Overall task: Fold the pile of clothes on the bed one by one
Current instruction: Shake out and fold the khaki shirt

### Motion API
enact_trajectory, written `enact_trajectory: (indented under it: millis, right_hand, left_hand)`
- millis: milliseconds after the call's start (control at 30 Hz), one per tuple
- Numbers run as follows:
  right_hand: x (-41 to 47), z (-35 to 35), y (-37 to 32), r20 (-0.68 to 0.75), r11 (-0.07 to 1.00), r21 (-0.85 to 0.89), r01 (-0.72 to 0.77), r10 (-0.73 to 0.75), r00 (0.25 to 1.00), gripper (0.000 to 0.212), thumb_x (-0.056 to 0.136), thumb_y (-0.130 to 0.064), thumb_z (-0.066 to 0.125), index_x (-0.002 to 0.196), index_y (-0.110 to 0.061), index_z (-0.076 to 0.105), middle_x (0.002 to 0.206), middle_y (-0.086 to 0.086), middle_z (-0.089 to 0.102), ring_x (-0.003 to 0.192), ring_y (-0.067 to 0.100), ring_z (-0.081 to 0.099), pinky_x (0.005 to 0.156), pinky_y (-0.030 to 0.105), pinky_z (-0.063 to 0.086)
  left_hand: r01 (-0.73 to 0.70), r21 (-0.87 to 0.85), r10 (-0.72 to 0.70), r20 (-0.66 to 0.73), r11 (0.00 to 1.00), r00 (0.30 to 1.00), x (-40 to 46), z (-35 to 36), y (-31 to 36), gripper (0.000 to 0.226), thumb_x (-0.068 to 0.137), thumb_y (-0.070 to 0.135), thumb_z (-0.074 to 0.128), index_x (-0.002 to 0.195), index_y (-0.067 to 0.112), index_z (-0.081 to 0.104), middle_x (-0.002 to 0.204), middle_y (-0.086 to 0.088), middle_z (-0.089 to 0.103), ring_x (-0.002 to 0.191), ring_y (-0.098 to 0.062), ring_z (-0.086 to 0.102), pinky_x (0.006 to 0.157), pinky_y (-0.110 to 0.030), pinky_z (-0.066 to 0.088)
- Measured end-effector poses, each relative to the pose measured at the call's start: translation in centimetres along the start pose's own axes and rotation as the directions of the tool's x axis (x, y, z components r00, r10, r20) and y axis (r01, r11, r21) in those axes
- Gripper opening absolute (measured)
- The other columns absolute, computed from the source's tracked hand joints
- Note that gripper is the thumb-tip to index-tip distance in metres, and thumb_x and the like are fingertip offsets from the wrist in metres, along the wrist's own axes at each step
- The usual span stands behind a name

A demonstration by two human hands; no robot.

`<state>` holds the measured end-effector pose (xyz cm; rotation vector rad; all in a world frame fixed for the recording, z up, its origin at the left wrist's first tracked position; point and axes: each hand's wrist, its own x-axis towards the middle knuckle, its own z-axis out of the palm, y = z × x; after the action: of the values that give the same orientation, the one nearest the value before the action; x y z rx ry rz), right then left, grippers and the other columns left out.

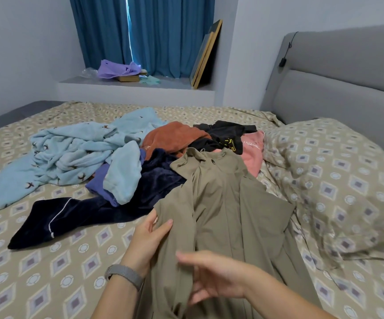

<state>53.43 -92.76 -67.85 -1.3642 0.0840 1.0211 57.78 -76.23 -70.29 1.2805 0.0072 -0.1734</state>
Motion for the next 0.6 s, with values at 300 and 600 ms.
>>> enact_trajectory:
  millis: [300, 600]
  right_hand:
    - [0.1, -0.3, 4.6, 0.131, 0.935, 0.337, -0.112, 0.071, 0.989, 0.03, 0.085, -0.01, 0.069, 0.114, 0.0, 0.071, 0.116, 0.016, 0.069, 0.112, 0.024, 0.065, 0.104, 0.033, 0.046]
    - [3.6, -1.2, 6.5, -0.268, 0.985, -0.04, -0.171, 0.154, 0.951, 0.043, 0.083, -0.051, 0.069, 0.114, -0.022, 0.063, 0.103, 0.002, 0.073, 0.083, 0.019, 0.068, 0.076, 0.033, 0.056]
  left_hand:
    - [0.038, 0.022, -0.038, -0.028, 0.999, 0.999, -0.4, -0.3, -0.9, 0.033, 0.093, 0.001, 0.058, 0.118, 0.023, 0.06, 0.108, -0.004, 0.073, 0.101, -0.018, 0.069, 0.078, -0.022, 0.057]
    - [0.208, -0.058, -0.213, -0.084, 0.976, 0.974, 0.1, -0.8, -2.4, 0.025, 0.092, 0.006, 0.061, 0.116, 0.013, 0.059, 0.11, -0.008, 0.072, 0.102, -0.022, 0.068, 0.084, -0.033, 0.055]
